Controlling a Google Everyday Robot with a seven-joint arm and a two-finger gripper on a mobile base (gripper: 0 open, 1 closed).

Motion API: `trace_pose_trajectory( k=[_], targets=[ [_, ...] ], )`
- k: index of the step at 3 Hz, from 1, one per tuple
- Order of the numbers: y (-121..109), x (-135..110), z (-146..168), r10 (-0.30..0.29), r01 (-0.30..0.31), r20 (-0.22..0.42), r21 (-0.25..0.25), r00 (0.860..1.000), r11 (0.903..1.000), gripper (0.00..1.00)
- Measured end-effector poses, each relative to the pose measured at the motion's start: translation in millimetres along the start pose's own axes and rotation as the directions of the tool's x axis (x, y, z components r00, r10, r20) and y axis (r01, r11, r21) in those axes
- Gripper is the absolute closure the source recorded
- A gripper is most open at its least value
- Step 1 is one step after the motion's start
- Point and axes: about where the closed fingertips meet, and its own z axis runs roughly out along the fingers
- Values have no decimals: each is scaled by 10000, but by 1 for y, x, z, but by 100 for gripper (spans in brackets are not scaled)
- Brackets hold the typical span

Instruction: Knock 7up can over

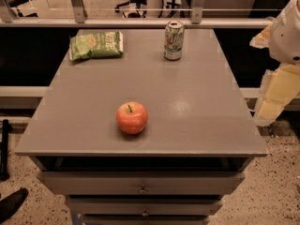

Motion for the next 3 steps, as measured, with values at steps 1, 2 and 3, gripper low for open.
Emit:
trace_pose_trajectory(
  k=[1, 2, 3],
  targets=[
    [0, 0, 0, 0, 0, 1, 2, 10000, 10000, 0],
    [-6, 3, 5, 164, -170, 197, 284, 9997, 9995, 0],
    [-34, 13, 27, 632, -683, 674, 767, 9957, 9947, 0]
  ],
)
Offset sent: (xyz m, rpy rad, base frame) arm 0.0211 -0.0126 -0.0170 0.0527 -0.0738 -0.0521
